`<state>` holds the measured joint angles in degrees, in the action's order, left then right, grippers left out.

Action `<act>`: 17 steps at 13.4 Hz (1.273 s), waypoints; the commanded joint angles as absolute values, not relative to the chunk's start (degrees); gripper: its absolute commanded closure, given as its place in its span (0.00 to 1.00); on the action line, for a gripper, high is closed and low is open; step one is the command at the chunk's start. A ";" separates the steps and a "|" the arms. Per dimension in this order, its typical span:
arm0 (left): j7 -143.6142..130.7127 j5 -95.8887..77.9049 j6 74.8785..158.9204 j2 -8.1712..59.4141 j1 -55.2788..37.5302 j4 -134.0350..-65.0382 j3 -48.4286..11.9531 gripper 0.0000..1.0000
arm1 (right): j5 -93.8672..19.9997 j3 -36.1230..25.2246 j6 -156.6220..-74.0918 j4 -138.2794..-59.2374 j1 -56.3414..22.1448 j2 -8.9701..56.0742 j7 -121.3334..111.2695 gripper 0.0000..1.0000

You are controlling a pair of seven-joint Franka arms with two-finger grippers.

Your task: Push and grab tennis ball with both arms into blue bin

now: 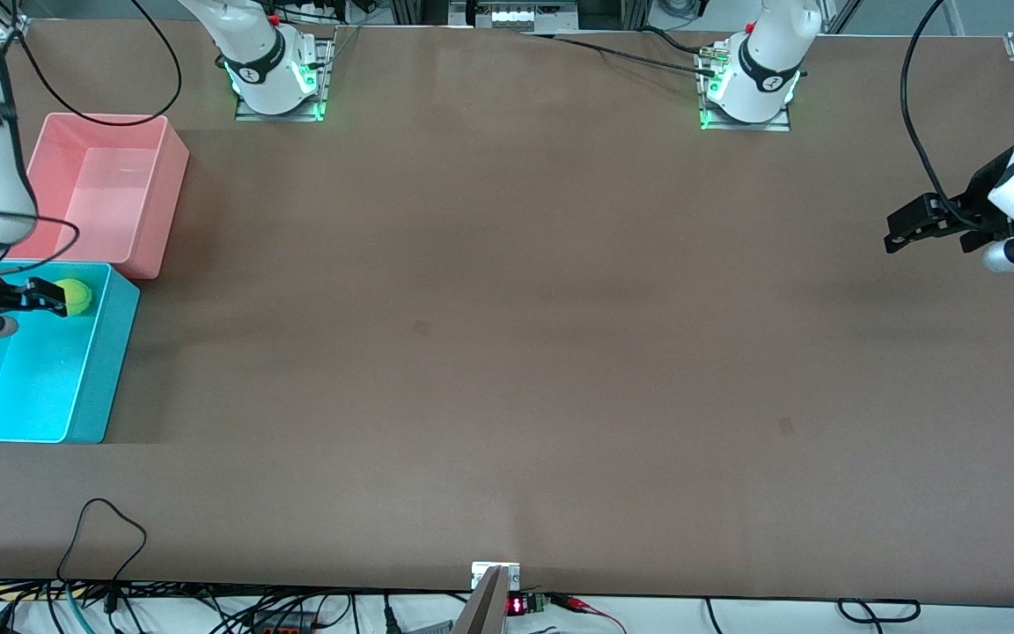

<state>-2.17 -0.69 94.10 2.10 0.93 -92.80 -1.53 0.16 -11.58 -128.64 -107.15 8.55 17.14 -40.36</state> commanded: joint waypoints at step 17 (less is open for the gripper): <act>-2.37 -1.23 93.60 2.20 0.97 -92.37 -1.49 0.00 | 2.11 -3.52 -88.77 -90.88 -5.45 4.39 -6.77 0.00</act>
<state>-2.17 -0.69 94.10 2.11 1.01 -92.81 -1.50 1.37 -3.72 -91.21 -93.56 -5.74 2.87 -7.63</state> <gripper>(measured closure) 0.000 0.000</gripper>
